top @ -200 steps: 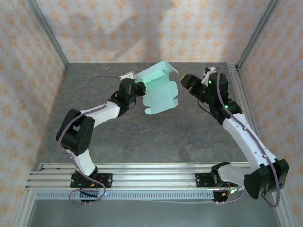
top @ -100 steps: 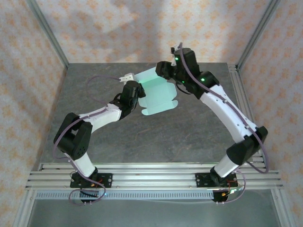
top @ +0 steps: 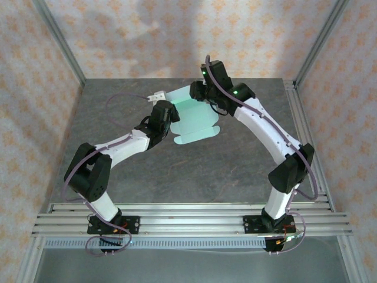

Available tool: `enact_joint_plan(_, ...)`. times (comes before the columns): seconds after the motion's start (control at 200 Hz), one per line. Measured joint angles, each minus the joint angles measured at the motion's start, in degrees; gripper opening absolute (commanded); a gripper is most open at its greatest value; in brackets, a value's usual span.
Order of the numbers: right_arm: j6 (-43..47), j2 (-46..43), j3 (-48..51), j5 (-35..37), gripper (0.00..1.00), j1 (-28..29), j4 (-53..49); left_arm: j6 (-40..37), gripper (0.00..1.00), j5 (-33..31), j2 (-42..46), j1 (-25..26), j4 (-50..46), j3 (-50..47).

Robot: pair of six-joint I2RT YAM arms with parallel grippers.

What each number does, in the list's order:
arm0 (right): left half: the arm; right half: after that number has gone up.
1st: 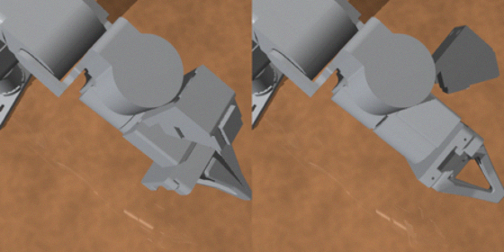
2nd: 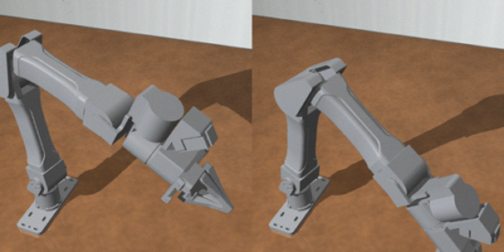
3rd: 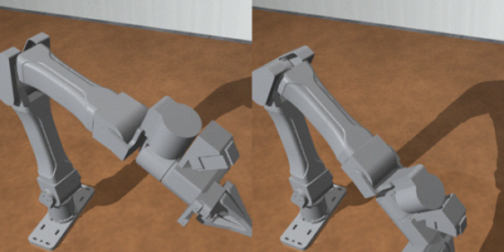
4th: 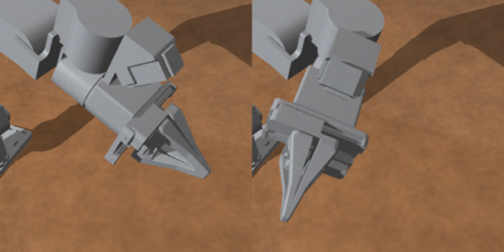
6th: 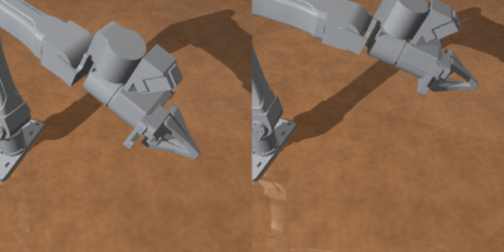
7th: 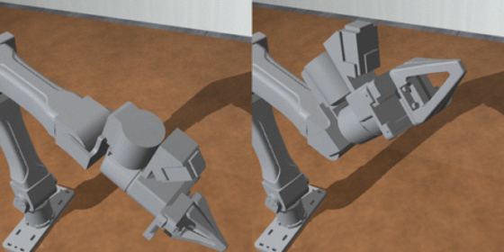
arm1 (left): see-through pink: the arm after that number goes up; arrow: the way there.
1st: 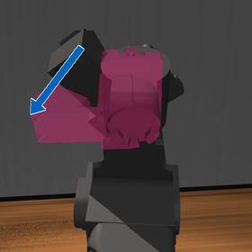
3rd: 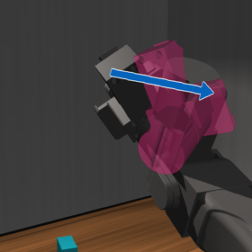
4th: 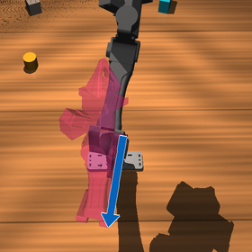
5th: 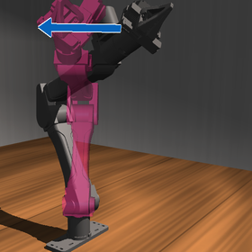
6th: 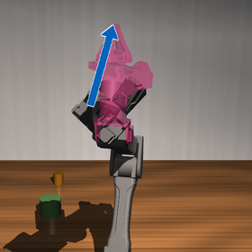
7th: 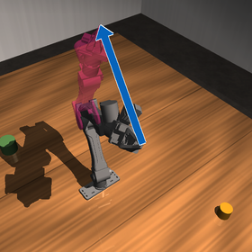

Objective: Fold the paper box

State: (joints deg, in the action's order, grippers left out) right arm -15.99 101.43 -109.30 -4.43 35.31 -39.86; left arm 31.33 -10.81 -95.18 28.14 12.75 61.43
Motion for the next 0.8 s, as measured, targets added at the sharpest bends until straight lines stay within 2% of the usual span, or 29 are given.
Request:
enact_joint_plan(0.265, -0.28, 0.94, -0.76, -0.17, 0.37, -0.07, -0.35, -1.07, 0.0, 0.0, 0.0, 0.0, -0.66, 0.0)
enact_joint_plan(0.72, -2.73, 5.92, -7.65, -1.05, 0.33, -0.63, -4.28, -1.25, 0.0, 0.0, 0.0, 0.0, -0.81, 0.0)
enact_joint_plan(0.8, -2.97, 6.03, -7.82, -0.96, 0.3, -0.66, -4.72, -1.25, 0.0, 0.02, 0.0, 0.0, -0.85, 0.0)
